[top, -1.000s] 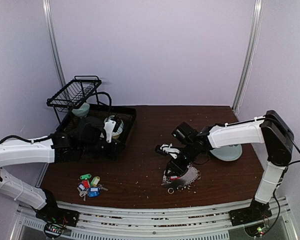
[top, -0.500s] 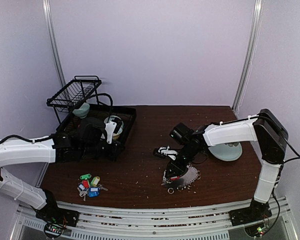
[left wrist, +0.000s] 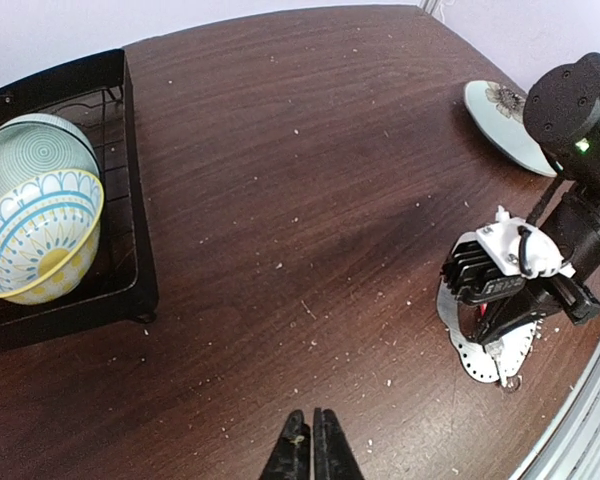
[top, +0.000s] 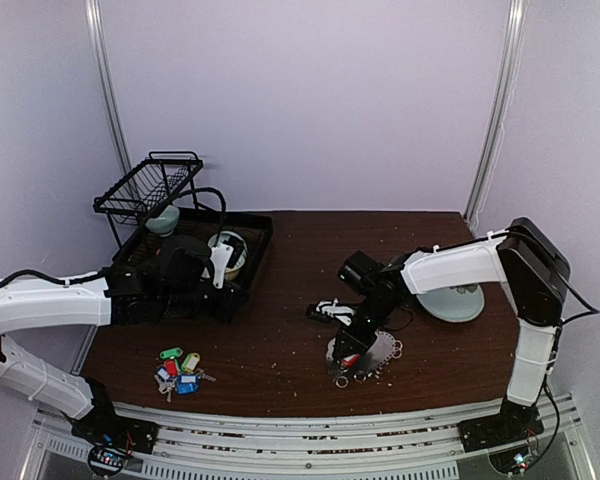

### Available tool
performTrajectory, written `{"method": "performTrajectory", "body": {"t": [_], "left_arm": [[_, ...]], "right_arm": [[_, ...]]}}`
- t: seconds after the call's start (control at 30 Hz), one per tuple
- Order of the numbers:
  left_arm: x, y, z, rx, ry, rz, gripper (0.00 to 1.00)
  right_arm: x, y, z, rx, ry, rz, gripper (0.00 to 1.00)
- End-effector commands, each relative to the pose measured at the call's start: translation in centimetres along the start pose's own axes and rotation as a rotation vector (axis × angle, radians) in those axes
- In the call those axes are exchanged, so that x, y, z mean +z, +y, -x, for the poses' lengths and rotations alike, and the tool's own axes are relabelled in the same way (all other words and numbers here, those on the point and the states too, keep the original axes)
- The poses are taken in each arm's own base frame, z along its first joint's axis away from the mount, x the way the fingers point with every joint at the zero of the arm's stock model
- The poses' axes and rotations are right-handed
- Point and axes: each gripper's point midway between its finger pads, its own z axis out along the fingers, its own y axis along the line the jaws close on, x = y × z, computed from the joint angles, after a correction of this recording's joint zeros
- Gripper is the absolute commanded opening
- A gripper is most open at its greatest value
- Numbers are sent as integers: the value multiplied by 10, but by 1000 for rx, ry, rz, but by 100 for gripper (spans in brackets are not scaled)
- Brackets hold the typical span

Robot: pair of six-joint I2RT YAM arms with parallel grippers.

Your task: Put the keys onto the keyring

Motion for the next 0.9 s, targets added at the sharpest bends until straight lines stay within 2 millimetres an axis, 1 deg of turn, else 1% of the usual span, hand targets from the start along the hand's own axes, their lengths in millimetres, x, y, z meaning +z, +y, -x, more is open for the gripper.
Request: {"method": "performTrajectory", "body": {"t": [0.0,0.13,0.27,0.37,0.47,0.53,0.57,0.6,0.63,0.67,0.7,0.77,0.83,0.87], "left_arm": [[-4,3,9,14,-29,13,5],[-5,3,9,14,-33,15,5],[-6,4,9,15,-37,13,5],[-7,-1,12,18,-50,-9,4],[-9,-12,17,29,-75,-75,4],[-13,-25,23,46,-107,-147,4],[-18,-35,32,56,-148,-199,4],[-22,-45,32,73,-160,-251,4],[-29,-58,41,93,-212,-311,4],[-37,-72,46,120,-250,-371,5],[-45,-90,47,174,-280,-433,6],[-63,-120,51,270,-346,-529,11],[-78,-140,54,327,-398,-601,14],[-83,-143,56,331,-422,-623,14]], "right_arm": [[-9,6,3,1,-5,18,0],[-18,11,8,-4,-27,23,0],[-39,21,25,-21,-101,26,0],[-66,35,48,-31,-215,32,0],[-97,49,78,-16,-391,45,0],[-118,56,99,18,-528,38,0],[-130,61,112,14,-616,34,0],[-144,71,124,10,-699,48,0],[-154,81,131,6,-766,66,0],[-161,90,136,1,-833,84,0],[-171,100,142,-6,-896,96,0],[-184,110,149,10,-995,91,0],[-191,121,153,6,-1056,96,0],[-194,129,154,-4,-1084,101,0]]}}
